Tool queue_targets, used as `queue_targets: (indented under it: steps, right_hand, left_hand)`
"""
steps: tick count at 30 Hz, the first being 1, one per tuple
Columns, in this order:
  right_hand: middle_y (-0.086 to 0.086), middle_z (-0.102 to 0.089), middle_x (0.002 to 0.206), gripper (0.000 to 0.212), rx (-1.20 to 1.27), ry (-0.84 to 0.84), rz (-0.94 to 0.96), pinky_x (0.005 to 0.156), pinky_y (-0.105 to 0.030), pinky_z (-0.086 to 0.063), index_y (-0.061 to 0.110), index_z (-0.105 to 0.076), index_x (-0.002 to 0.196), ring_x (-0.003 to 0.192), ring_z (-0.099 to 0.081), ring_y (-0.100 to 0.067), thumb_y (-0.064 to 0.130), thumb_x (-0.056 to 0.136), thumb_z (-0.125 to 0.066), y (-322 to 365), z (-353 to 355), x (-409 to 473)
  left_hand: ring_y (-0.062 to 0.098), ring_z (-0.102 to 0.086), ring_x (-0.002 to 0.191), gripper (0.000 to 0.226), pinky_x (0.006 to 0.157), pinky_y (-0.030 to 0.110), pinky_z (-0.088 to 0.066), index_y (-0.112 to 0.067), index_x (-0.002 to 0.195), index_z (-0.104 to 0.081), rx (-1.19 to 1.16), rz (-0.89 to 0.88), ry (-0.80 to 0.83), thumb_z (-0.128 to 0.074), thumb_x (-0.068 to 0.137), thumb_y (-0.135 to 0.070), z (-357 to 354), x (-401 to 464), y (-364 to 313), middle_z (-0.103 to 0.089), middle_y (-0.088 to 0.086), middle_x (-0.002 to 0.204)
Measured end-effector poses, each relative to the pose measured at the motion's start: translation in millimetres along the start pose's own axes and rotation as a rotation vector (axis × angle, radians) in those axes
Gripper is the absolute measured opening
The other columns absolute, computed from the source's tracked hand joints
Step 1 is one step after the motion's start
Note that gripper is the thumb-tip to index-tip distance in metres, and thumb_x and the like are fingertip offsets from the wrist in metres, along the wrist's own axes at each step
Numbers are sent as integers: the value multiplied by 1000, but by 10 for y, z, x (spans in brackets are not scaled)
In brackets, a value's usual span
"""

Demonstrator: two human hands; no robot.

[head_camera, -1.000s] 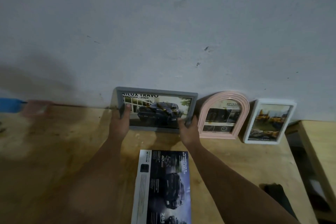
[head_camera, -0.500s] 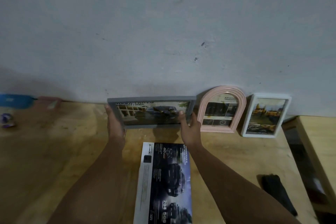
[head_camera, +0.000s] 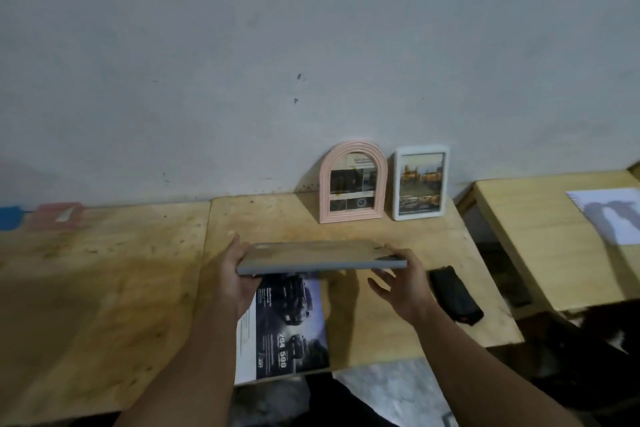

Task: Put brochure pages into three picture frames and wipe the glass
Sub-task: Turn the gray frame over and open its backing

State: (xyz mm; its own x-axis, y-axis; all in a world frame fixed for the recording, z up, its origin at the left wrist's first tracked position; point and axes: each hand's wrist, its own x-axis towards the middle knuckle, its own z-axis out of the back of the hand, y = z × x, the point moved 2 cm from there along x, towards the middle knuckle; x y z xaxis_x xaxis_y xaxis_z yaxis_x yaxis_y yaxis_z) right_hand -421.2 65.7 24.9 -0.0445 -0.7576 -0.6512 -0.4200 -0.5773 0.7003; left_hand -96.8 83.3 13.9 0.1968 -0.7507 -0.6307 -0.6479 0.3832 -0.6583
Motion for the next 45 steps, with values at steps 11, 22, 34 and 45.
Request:
queue_targets:
  steps: [11, 22, 34, 45]
  right_hand:
    - [-9, -73, 117, 30, -214, -98, -80, 75, -48, -61, 16, -71, 118, 87, -67, -34, 35, 102, -56, -19, 1000, 78]
    - [-4, -61, 130, 39, -578, -123, 20, 94, -31, -43, 9, -60, 139, 112, -56, -16, 19, 102, -62, -31, 1317, 687]
    - [-1, -59, 138, 39, -817, 36, 103, 100, -29, -47, 24, -58, 136, 128, -55, -21, 30, 98, -68, 195, 1691, 898]
    - [0, -12, 170, 73, -1706, 332, 191, 92, -36, -58, 29, -30, 158, 135, -52, -29, 11, 93, -59, 271, 1759, 995]
  left_hand:
    - [36, -74, 100, 102, 97, 57, -57, -15, 117, -77, 542, 159, -104, -73, 50, -92, 33, 425, 941, -78, 11, 112]
    - [24, -61, 98, 41, 95, 42, -49, -19, 109, -69, 790, 192, -250, -63, 95, -57, -618, 182, 1286, -64, 6, 114]
    - [31, -60, 116, 47, 104, 47, -48, -14, 135, -64, 808, 119, -277, -56, 103, -48, -1139, 92, 1638, -63, 11, 127]
    - [32, -62, 116, 45, 102, 48, -50, -23, 137, -62, 940, 35, -253, -61, 100, -48, -1143, 150, 1646, -65, 9, 129]
